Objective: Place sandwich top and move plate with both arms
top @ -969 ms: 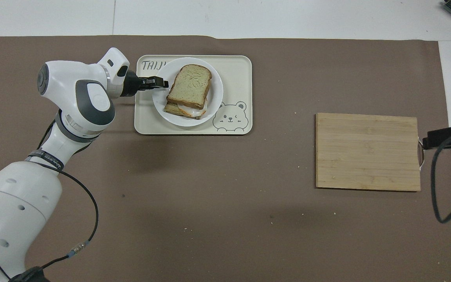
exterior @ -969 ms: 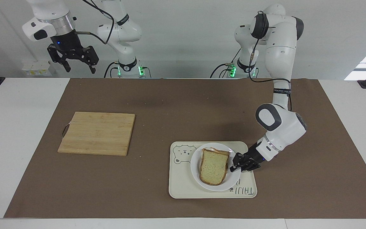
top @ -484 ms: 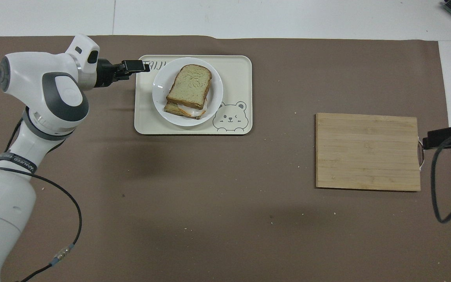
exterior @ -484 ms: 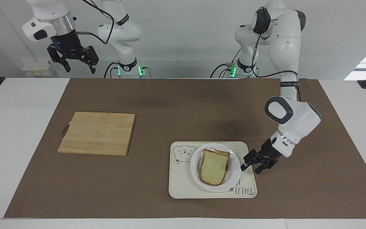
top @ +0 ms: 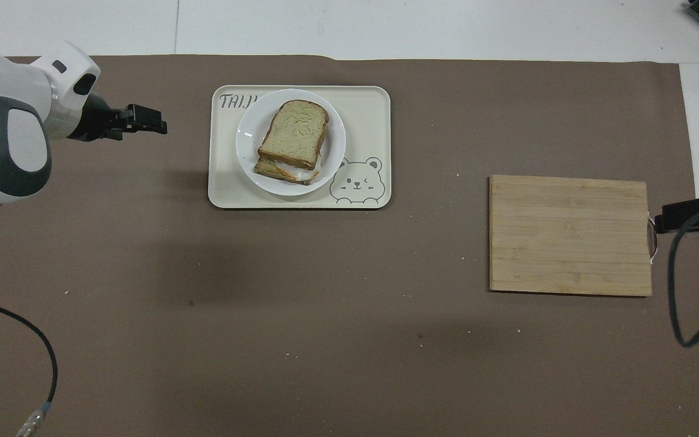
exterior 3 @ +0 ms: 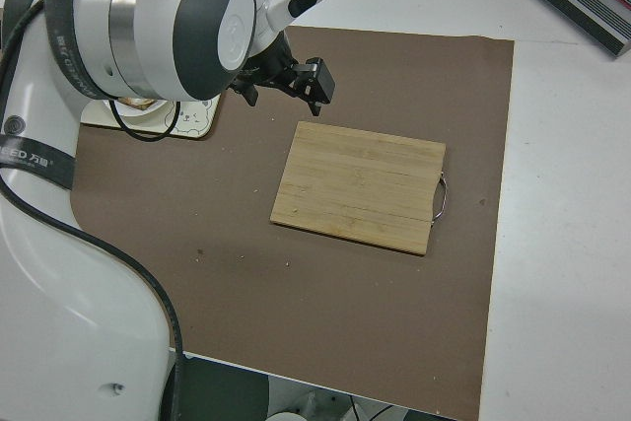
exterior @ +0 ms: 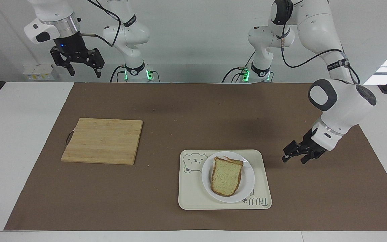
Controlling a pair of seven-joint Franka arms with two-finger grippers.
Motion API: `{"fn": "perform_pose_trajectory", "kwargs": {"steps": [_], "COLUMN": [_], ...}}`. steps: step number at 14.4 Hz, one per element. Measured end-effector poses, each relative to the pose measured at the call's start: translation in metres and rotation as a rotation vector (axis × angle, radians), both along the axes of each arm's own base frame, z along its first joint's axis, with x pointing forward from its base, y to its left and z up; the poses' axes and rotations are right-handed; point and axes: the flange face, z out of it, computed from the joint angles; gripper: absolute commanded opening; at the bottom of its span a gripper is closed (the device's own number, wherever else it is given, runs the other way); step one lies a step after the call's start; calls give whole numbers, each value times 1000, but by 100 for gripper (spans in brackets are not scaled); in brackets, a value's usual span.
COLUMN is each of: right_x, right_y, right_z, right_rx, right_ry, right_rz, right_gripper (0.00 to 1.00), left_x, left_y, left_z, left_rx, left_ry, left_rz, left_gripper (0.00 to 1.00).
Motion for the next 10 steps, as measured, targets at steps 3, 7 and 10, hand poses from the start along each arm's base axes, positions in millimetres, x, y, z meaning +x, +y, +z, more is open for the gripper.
{"fn": "perform_pose_trajectory", "kwargs": {"steps": [3, 7, 10], "right_x": [0, 0, 0], "right_y": [0, -5, -5], "right_z": [0, 0, -1], "right_rx": [5, 5, 5], "right_ry": [0, 0, 2], "right_rz": [-1, -9, -10], "right_gripper": [100, 100, 100], "left_x": [-24, -66, -98], "left_y": [9, 18, 22], "left_z": [46, 118, 158], "left_rx": [111, 150, 155], "left_ry": [37, 58, 80], "left_rz": [-59, -87, -100], "left_gripper": [100, 100, 100]}}
